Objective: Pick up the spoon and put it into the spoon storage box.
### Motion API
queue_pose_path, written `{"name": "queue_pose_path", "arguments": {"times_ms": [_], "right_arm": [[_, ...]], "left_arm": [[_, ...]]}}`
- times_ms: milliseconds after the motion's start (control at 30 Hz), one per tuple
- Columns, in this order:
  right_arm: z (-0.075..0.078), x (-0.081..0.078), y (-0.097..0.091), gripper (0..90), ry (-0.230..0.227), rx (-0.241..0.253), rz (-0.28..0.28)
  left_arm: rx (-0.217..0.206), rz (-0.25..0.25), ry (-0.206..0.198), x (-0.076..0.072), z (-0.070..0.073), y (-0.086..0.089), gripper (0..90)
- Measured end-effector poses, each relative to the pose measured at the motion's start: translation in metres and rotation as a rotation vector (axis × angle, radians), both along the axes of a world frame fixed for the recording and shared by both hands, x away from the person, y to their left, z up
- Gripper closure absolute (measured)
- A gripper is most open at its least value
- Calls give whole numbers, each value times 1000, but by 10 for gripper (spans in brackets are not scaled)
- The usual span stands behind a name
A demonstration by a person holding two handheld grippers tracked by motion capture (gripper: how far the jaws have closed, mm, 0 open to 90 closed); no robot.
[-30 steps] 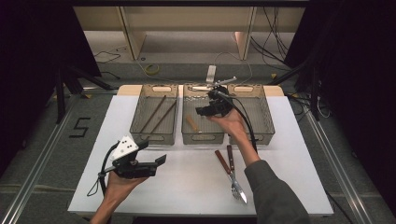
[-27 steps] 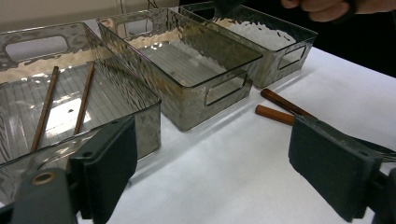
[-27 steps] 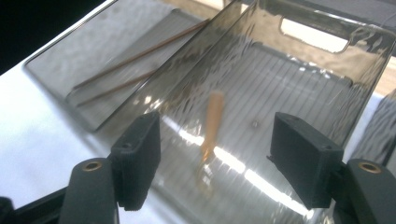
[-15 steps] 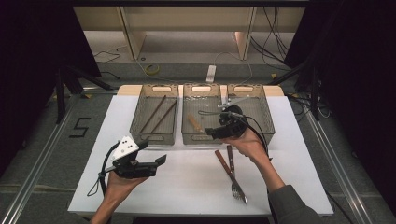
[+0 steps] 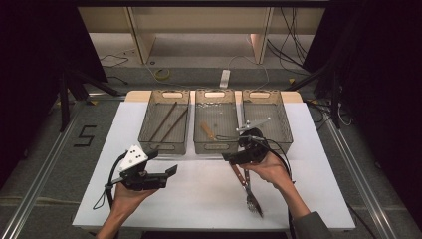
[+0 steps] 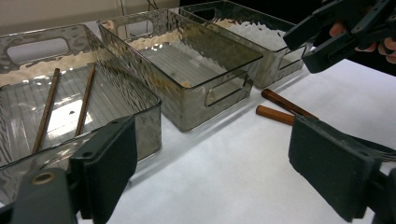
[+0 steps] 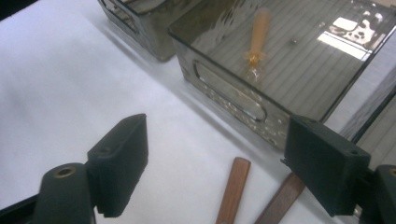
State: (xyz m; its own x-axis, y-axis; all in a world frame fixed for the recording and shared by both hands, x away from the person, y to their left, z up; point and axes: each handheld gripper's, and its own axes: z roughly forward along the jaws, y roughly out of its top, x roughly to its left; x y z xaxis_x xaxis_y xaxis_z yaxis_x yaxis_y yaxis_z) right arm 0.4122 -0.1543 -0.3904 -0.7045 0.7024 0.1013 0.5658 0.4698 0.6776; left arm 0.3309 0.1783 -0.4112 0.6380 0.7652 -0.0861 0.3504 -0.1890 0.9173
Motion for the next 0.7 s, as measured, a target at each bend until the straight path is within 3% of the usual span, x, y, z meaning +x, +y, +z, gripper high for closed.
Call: {"name": "queue_pose_path", "arguments": {"times_ms": [700], "right_arm": [[-17,-9,-4,301,73,-92,33]], "left_arm": [[2,-1,-1,0,0,0,155]]}}
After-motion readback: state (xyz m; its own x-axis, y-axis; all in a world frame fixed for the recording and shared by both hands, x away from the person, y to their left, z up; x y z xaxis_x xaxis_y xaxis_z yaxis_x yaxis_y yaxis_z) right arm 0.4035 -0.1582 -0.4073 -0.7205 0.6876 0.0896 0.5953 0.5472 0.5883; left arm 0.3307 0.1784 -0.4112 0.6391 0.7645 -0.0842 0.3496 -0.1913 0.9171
